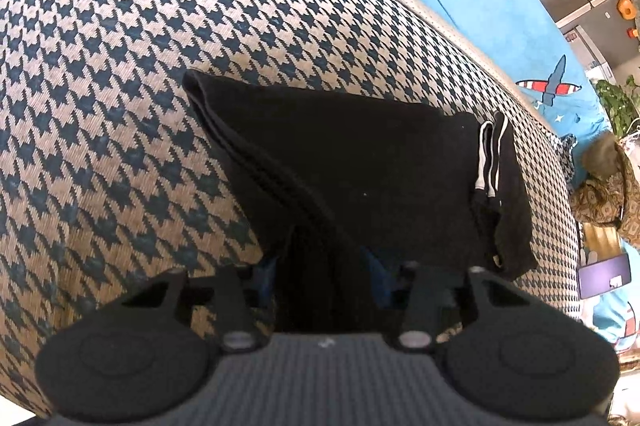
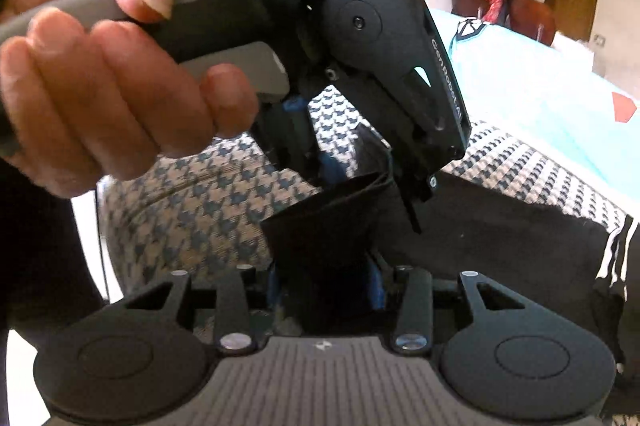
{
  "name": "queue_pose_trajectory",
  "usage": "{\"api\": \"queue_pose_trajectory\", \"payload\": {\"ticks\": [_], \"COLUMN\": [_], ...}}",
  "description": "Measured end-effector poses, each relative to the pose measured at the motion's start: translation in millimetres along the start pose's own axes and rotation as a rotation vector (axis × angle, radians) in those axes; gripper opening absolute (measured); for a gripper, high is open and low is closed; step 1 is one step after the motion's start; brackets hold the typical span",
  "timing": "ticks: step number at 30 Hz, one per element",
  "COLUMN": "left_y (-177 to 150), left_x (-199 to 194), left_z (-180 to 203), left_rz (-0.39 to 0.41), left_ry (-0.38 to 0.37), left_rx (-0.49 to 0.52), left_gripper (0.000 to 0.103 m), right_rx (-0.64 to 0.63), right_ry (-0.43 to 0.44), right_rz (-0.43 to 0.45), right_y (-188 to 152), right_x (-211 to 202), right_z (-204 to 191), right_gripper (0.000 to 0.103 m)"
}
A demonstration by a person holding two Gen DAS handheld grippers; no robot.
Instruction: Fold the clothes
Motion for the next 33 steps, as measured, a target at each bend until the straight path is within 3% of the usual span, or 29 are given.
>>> {"api": "queue_pose_trajectory", "payload": {"ticks": [1,2,3,9,17,20,22,23,25,27,33], "left_y": [2,5,8,29,46,47,46,46,45,44,44], "left_x": [-1,-2,-4,-6,-4,-6,-6,-6,-6,-6,-9], "left_z": [-2,-5,-8,-20,-28,-29,-28,-27,-26,-25,-15], "left_rz": [0.006,0.015,0.027,0.082,0.119,0.134,0.145,0.150,0.160,0.170,0.217], "left_ry": [0.006,0.016,0.029,0.059,0.057,0.071,0.082,0.087,0.097,0.107,0.108], "left_rx": [-0.006,-0.010,-0.014,-0.062,-0.118,-0.118,-0.122,-0.124,-0.128,-0.132,-0.145], "left_gripper": [0.042,0.045,0.048,0.075,0.076,0.067,0.052,0.050,0.028,0.019,0.011], "right_rx": [0.001,0.002,0.004,0.014,0.036,0.045,0.048,0.046,0.040,0.037,0.049], "right_ry": [-0.009,-0.018,-0.026,-0.038,-0.049,-0.049,-0.049,-0.050,-0.053,-0.059,-0.104], "right_rz": [-0.002,-0.004,-0.006,0.027,0.067,0.072,0.071,0.071,0.071,0.073,0.089], "right_y": [1,2,3,11,9,8,7,7,7,8,9], "right_x": [2,3,5,0,-21,-23,-25,-26,-26,-27,-36], "right_z": [1,1,1,9,13,14,14,14,14,15,28], "right_gripper": [0.032,0.015,0.011,0.008,0.008,0.008,0.008,0.008,0.008,0.008,0.008]}}
Point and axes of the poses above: each gripper's, at about its wrist camera, not at the fingertips, and x roughly the way its jaws point, z to its right, y to its top, the point moved 6 cm from there along x, roughly the way its jaws point, and after that the axes turned 4 degrees about -z, right-handed, at the moved point
